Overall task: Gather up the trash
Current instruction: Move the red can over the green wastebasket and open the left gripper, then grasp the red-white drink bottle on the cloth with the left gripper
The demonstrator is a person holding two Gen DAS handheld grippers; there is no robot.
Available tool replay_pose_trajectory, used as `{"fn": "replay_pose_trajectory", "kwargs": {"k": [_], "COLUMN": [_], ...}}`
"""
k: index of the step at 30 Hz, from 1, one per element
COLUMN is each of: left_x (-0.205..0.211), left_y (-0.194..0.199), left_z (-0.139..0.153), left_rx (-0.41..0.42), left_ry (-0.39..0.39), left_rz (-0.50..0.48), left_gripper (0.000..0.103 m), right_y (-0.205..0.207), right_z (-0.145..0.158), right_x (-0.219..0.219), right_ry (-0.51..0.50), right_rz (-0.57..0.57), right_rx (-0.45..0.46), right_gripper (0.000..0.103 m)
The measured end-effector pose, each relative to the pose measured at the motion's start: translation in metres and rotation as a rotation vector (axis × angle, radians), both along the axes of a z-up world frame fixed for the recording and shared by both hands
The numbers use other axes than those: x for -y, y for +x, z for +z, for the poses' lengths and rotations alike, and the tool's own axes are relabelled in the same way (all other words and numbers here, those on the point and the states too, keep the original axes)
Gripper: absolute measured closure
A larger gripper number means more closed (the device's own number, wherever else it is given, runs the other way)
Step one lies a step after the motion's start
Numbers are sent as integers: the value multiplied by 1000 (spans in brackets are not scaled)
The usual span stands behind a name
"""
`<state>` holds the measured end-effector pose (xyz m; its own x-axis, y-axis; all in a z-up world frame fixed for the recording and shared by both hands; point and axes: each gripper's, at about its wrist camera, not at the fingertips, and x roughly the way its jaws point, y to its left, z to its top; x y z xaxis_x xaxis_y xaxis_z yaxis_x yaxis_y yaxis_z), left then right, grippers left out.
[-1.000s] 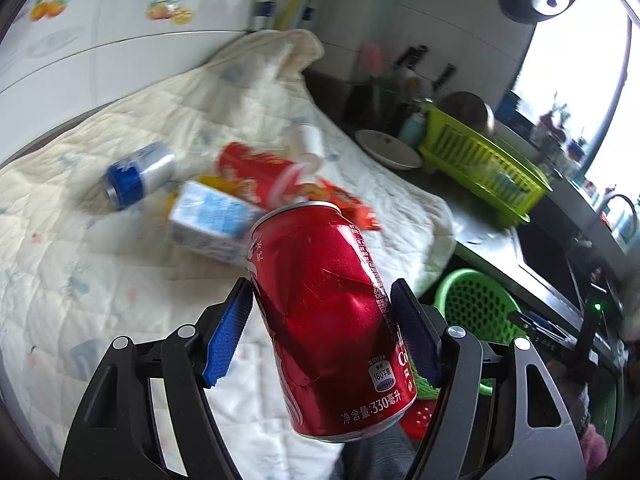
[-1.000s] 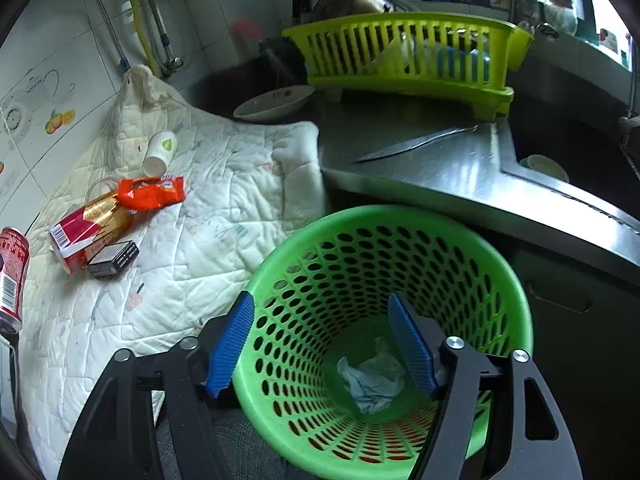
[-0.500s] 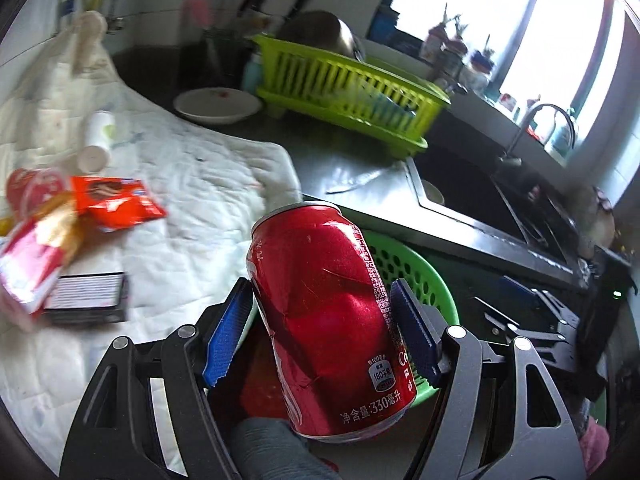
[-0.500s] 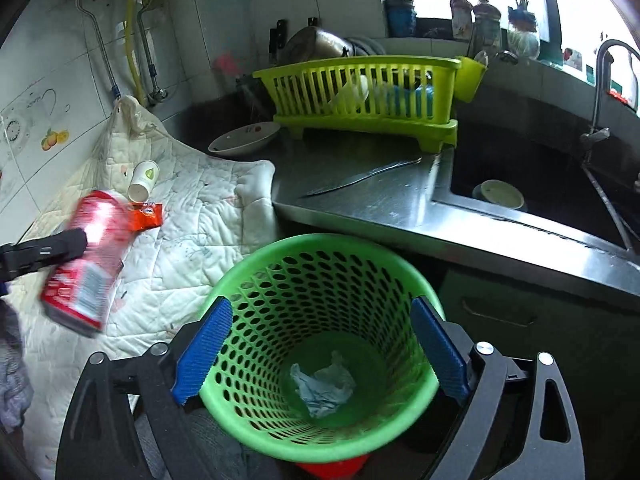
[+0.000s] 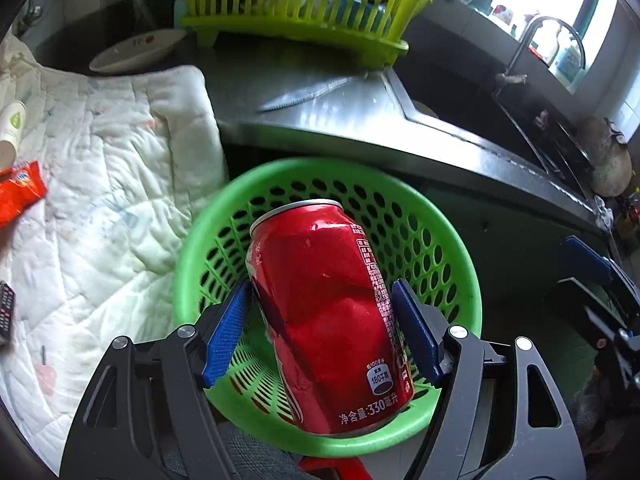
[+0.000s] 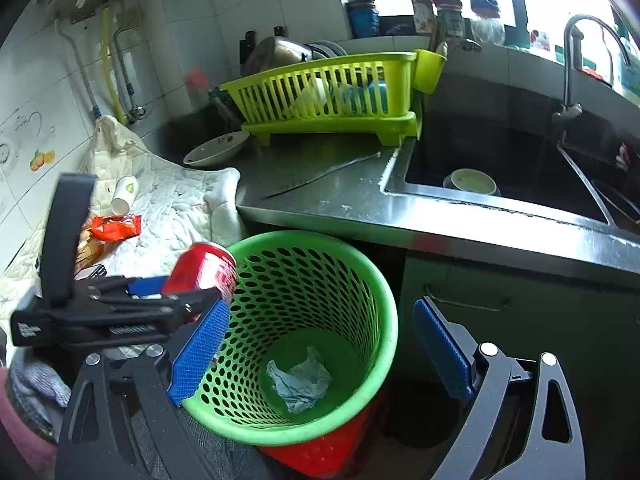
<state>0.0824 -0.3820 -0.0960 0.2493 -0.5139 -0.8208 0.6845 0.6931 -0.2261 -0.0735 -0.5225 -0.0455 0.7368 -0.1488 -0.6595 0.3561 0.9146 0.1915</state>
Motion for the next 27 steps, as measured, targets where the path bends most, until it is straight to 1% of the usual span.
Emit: {"fn": "replay_pose_trajectory", "kwargs": {"k": [1,3,5,9,14,17,22,27], "left_x": [1,2,0,-16,-50,-79,-123,-170], "left_y": [1,1,1,-2,-5,-3,-1,9], "left_z": [-3,-10,-14,-6,18,34,59,86], "left_rx": [-2,-18,-30,-11,45,77,153,240], "left_ry": [6,18,24,4,-27,-50,-53,-50], "left_rz": [1,-4,-1,10,55,95,161,248], "left_gripper": [32,26,25,25,25,25,25,25], "right_y": [0,-1,0,2,10,17,35,53], "right_z": [-2,-3,-4,-2,7,15,27,35], "right_x": [1,0,-2,-9,-30,-46,-74,-102], "right_ry": [4,6,6,0,-2,-8,-5,-3], "right_rz": [-1,-1,2,12,57,94,159,219], "right_rx": [-2,-7,-9,-12,2,17,40,51], "right_gripper": [13,13,13,13,13,13,12,12]}}
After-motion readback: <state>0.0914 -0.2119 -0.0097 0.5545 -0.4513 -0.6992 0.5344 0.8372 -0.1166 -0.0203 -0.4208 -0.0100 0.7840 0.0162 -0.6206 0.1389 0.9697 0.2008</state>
